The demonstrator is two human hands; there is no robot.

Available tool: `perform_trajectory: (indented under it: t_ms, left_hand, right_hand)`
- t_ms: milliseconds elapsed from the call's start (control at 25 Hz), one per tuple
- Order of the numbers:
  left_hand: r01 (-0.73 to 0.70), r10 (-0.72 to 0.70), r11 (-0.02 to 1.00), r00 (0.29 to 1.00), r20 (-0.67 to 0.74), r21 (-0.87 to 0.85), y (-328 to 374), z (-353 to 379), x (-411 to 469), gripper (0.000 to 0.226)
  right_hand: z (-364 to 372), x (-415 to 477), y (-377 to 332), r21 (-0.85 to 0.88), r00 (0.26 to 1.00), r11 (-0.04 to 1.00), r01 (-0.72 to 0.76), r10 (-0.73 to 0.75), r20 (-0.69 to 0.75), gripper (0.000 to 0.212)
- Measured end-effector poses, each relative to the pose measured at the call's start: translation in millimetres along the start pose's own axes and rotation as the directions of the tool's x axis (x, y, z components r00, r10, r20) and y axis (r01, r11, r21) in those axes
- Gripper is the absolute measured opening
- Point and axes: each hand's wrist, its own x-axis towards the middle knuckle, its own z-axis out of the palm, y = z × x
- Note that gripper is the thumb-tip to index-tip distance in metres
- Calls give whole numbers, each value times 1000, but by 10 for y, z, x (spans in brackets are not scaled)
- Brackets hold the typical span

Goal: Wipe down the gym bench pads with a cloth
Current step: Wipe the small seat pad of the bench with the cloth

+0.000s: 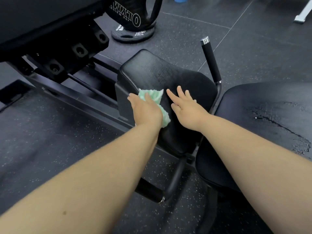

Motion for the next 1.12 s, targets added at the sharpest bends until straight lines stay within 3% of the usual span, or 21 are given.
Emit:
perform_trajectory:
  t_ms: [80,240,360,440,480,560,600,680,760,840,880,920,960,1000,1040,1080,1120]
  left_hand:
    - [-47,47,999,999,13,-1,-231,46,-131,52]
    - [-9,-4,992,995,103,128,-665,-23,-553,46]
    - [76,-72,989,997,35,-129,-478,-255,-366,35]
    - [-41,41,967,999,-8,-250,-199,-378,-112,40]
    - [-123,132,968,991,28,-219,-47,-389,-25,45]
    - [-151,185,972,964,191,-179,142,-279,-44,58]
    - [-96,147,978,948,282,-186,216,-236,-67,68]
    - [-50,130,979,901,413,-199,281,-238,-83,68]
    - [-86,170,981,819,548,-176,338,-329,-58,46]
    - [-179,213,977,733,646,-119,382,-407,45,45]
    - [-211,236,970,715,658,-119,420,-434,97,45]
    - [-198,236,971,709,664,-133,469,-445,142,45]
    - [-215,255,966,731,633,-141,491,-430,230,42]
    - [-334,319,938,729,606,-92,493,-399,375,38]
    - [-558,413,828,673,614,55,473,-373,512,38]
    - [-752,475,625,578,664,208,431,-355,624,43]
    - [-875,505,386,465,727,291,362,-328,706,47]
  right_hand:
    - [12,119,-38,18,1000,1000,-18,18,-19,53]
    - [26,149,-20,69,999,997,-33,34,-3,53]
    - [-72,117,13,133,999,991,-25,21,33,52]
    - [-112,66,-62,319,996,944,-89,87,19,48]
    - [-139,17,-184,524,986,840,-139,169,-11,44]
    - [-146,-124,-401,897,942,390,-208,327,76,35]
    - [-124,-208,-468,961,934,164,-225,318,164,31]
    - [-54,-392,-555,959,924,-164,-232,271,270,25]
    - [-9,-503,-600,925,918,-347,-154,296,264,22]
    - [30,-488,-654,903,939,-425,-71,277,205,21]
    - [22,-469,-707,905,948,-425,-36,273,166,19]
    - [43,-439,-739,935,945,-355,10,309,107,19]
    - [69,-433,-757,986,926,-165,35,375,29,20]
    - [117,-473,-745,992,888,124,-1,457,-56,22]
    - [193,-557,-717,904,840,415,-106,524,-142,22]
    - [274,-657,-686,741,815,637,-212,533,-226,21]
    - [360,-757,-660,576,819,772,-268,497,-286,21]
